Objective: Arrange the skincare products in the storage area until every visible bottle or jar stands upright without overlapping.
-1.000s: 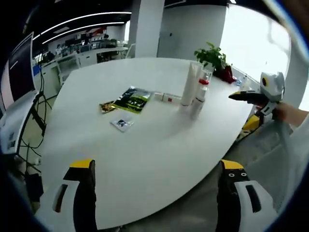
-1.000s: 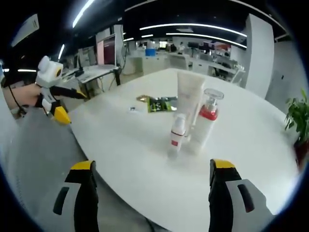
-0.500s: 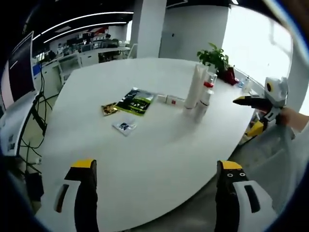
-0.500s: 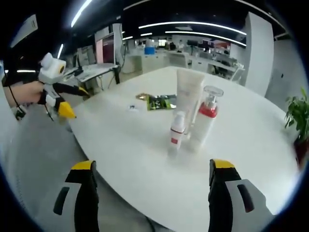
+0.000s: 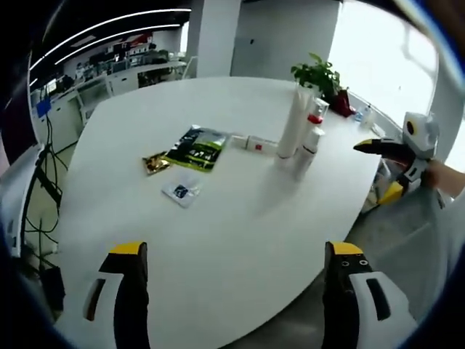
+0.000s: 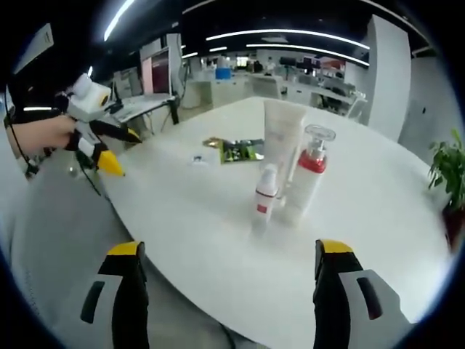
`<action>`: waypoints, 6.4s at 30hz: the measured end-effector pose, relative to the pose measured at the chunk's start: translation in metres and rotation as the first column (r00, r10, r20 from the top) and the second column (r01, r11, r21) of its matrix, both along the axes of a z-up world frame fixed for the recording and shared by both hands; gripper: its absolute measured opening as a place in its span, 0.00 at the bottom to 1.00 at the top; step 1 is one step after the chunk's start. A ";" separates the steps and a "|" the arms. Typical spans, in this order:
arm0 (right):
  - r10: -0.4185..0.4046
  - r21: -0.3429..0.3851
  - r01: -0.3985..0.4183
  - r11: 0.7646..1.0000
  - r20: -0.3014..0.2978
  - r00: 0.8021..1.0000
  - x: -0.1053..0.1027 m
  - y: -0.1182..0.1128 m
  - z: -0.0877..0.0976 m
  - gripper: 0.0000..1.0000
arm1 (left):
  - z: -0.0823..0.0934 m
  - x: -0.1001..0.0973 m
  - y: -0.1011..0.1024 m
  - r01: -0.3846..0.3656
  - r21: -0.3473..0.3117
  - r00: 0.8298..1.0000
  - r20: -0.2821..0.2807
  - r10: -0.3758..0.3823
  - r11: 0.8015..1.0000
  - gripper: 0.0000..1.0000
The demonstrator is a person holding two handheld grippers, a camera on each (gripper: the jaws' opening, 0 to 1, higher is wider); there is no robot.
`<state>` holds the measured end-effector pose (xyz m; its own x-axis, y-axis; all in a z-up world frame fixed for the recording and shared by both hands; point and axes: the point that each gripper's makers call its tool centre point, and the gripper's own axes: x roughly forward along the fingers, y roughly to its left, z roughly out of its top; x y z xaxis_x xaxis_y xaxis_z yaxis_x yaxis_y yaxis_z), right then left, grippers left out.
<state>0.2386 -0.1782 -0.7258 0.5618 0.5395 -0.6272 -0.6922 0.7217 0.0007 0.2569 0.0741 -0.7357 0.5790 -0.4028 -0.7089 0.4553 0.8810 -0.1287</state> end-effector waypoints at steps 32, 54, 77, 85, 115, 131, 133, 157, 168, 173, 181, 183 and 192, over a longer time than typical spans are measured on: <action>-0.009 -0.017 0.009 1.000 -0.037 0.999 -0.002 -0.001 -0.005 0.92 | -0.011 0.133 -0.082 0.516 0.251 0.849 -0.020 -0.529 0.819 0.88; -0.027 -0.044 0.026 0.999 -0.044 0.999 0.001 -0.008 -0.013 0.90 | -0.044 0.203 -0.154 0.762 0.337 0.582 0.017 -0.813 0.553 0.72; -0.045 -0.041 0.042 0.998 -0.072 0.996 0.001 -0.009 -0.017 0.89 | -0.092 0.228 -0.169 0.875 0.392 0.371 -0.160 -0.915 0.286 0.43; -0.048 -0.046 0.045 0.998 -0.069 0.996 0.002 -0.009 -0.016 0.89 | -0.094 0.223 -0.172 0.894 0.342 0.368 -0.193 -0.910 0.290 0.26; -0.019 -0.048 0.018 0.999 -0.013 1.000 0.004 -0.005 -0.007 0.88 | -0.051 0.179 -0.090 0.828 0.335 0.546 -0.297 -0.783 0.450 0.24; 0.026 -0.037 -0.026 0.999 0.009 1.000 0.002 0.002 -0.004 0.85 | -0.024 0.114 -0.066 0.857 0.346 0.491 -0.327 -0.807 0.382 0.24; 0.052 -0.047 -0.051 0.998 0.021 0.998 0.000 0.007 -0.002 0.83 | -0.017 0.105 -0.065 0.861 0.349 0.482 -0.325 -0.814 0.370 0.24; 0.417 -0.024 -0.416 0.909 0.046 0.908 -0.007 0.082 0.039 0.46 | 0.023 0.006 -0.065 0.905 0.343 0.384 -0.400 -0.832 0.253 0.24; 0.580 -0.050 -0.584 0.810 -0.066 0.812 -0.024 0.114 0.031 0.40 | 0.035 -0.029 -0.081 0.915 0.332 0.359 -0.415 -0.836 0.228 0.24; 0.632 -0.090 -0.640 0.763 -0.101 0.768 -0.029 0.121 0.025 0.40 | 0.040 -0.040 -0.090 0.917 0.333 0.353 -0.421 -0.836 0.220 0.24; 0.675 -0.074 -0.687 0.723 -0.131 0.726 -0.042 0.120 0.023 0.26 | 0.052 -0.051 -0.101 0.917 0.317 0.363 -0.409 -0.838 0.242 0.24; 0.686 -0.068 -0.697 0.714 -0.127 0.716 -0.046 0.118 0.023 0.23 | 0.053 -0.052 -0.101 0.916 0.312 0.368 -0.406 -0.836 0.252 0.24; 0.674 0.033 -0.675 0.737 -0.099 0.732 -0.051 0.108 0.035 0.21 | 0.057 -0.056 -0.110 0.918 0.301 0.355 -0.341 -0.870 0.256 0.25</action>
<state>0.1878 -0.0703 -0.6908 -0.0124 0.7497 -0.6617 -0.9935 0.0657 0.0930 0.2011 -0.0360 -0.6792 -0.0404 -0.3091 -0.9502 0.9932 -0.1165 -0.0043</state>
